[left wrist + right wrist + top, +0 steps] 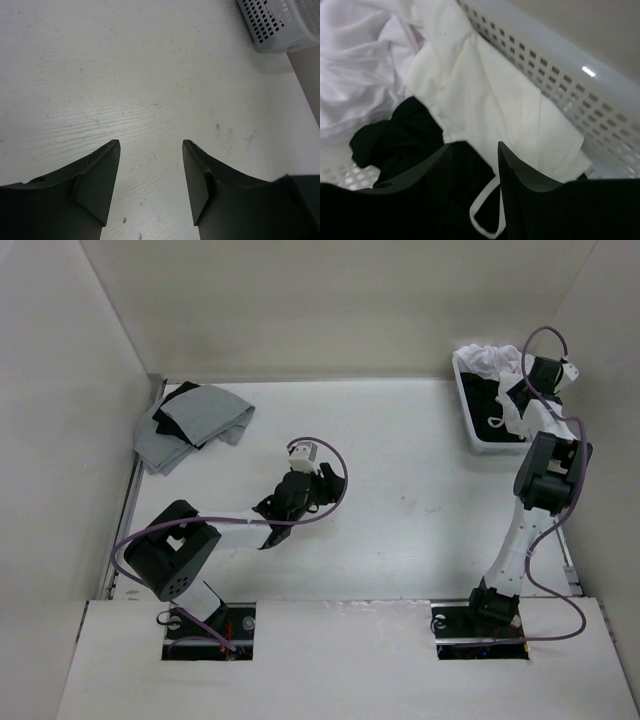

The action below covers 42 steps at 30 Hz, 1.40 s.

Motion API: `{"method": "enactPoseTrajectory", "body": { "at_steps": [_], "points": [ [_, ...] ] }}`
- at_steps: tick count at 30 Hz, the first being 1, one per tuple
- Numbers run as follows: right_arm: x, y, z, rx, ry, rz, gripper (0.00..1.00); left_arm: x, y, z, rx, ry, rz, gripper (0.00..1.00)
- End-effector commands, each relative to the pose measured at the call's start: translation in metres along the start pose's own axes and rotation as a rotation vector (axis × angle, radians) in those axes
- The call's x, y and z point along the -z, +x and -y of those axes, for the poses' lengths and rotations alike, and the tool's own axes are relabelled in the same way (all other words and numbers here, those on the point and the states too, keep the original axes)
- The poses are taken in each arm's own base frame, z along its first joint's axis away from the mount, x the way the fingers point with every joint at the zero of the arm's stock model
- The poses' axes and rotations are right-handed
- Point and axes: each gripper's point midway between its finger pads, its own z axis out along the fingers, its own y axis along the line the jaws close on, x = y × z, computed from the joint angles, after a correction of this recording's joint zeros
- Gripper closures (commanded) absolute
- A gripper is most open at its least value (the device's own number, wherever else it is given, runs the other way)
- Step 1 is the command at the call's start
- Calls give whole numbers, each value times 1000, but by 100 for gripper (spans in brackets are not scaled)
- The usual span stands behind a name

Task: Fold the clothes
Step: Grab the tank top from the pile, then move the tank top to the center of the board

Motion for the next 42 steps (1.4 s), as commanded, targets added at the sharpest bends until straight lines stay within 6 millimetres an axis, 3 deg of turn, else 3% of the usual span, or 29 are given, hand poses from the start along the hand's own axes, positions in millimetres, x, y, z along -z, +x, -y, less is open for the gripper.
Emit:
{"method": "enactPoseTrajectory", "body": {
  "at_steps": [1,9,15,16,21,25,27,30,32,34,35,36,40,42],
  "points": [
    [-17,-19,1,-5,-22,8,53,4,-25,12,52,64,71,49],
    [-50,-3,15,-15,13,-22,55,5,-27,2,114,77,61,49],
    [-63,-1,10,-26,6,-50,71,6,-30,-1,109,74,69,49],
    [-63,0,11,-27,11,-59,78,6,-30,-2,109,71,69,49],
    [-58,-2,9,-32,4,-53,100,7,-32,-2,106,72,80,49],
    [-26,-37,-8,-67,-81,73,100,7,-32,-3,102,70,83,49],
    [22,-75,-32,-101,-182,200,100,7,-32,-3,101,69,82,49],
    [86,-102,-63,-141,-291,295,100,6,-32,-1,102,72,84,49],
    [144,-112,-88,-179,-389,341,100,7,-33,-2,108,75,91,49],
    [195,-111,-110,-209,-484,363,100,9,-36,-2,121,79,103,50],
    [230,-107,-123,-221,-550,372,100,11,-39,-1,127,81,115,50],
    [249,-104,-129,-226,-585,376,100,13,-41,-1,131,80,122,50],
    [377,-70,-162,-226,-838,348,100,29,-64,-1,150,71,194,50],
    [426,-57,-170,-214,-943,323,100,38,-77,-3,157,61,234,50]
  ]
}}
